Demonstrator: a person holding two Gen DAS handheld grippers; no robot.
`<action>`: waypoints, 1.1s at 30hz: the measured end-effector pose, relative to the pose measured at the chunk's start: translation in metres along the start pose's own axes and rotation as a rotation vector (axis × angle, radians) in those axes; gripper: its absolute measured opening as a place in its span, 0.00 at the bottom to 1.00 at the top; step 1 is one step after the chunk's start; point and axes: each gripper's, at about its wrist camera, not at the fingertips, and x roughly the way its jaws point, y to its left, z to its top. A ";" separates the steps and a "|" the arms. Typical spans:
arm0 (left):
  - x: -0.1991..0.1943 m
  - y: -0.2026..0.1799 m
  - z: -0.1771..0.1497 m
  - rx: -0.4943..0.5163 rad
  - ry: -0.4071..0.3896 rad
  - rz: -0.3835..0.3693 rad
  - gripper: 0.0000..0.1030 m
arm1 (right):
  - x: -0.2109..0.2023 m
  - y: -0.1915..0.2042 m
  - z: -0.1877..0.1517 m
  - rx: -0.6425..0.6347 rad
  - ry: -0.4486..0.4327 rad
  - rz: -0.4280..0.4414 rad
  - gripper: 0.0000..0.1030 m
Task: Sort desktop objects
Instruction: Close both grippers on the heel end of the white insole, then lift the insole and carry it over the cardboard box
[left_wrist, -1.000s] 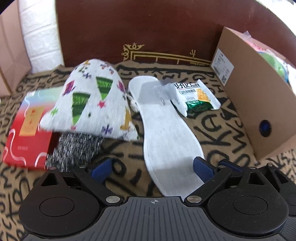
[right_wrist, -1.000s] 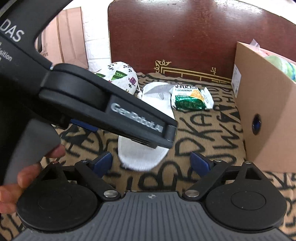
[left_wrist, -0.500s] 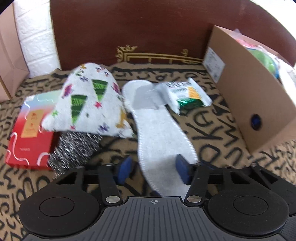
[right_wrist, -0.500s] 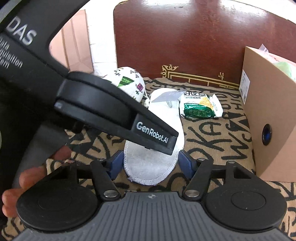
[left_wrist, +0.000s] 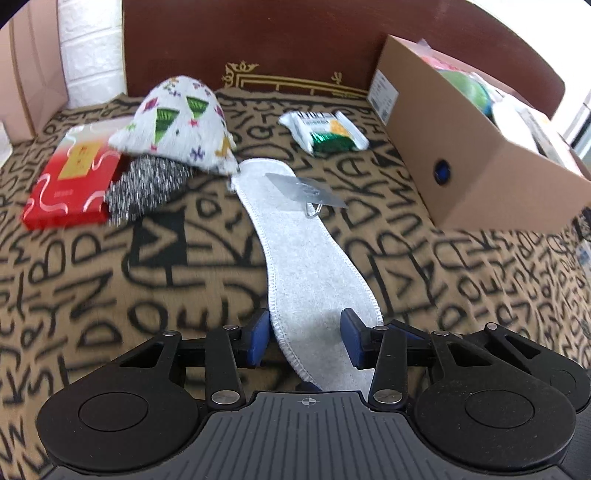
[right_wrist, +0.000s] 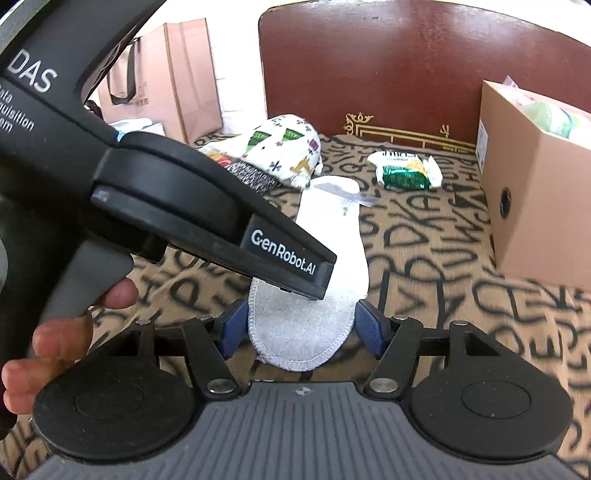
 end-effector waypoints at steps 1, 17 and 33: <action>-0.004 -0.002 -0.005 0.002 0.006 -0.008 0.55 | -0.006 0.000 -0.004 0.003 0.001 0.005 0.66; -0.006 -0.027 -0.021 0.103 0.032 0.016 0.60 | -0.039 0.003 -0.035 0.031 0.033 0.003 0.76; -0.008 -0.040 -0.013 0.131 0.052 0.007 0.47 | -0.050 -0.019 -0.038 0.192 -0.009 0.066 0.75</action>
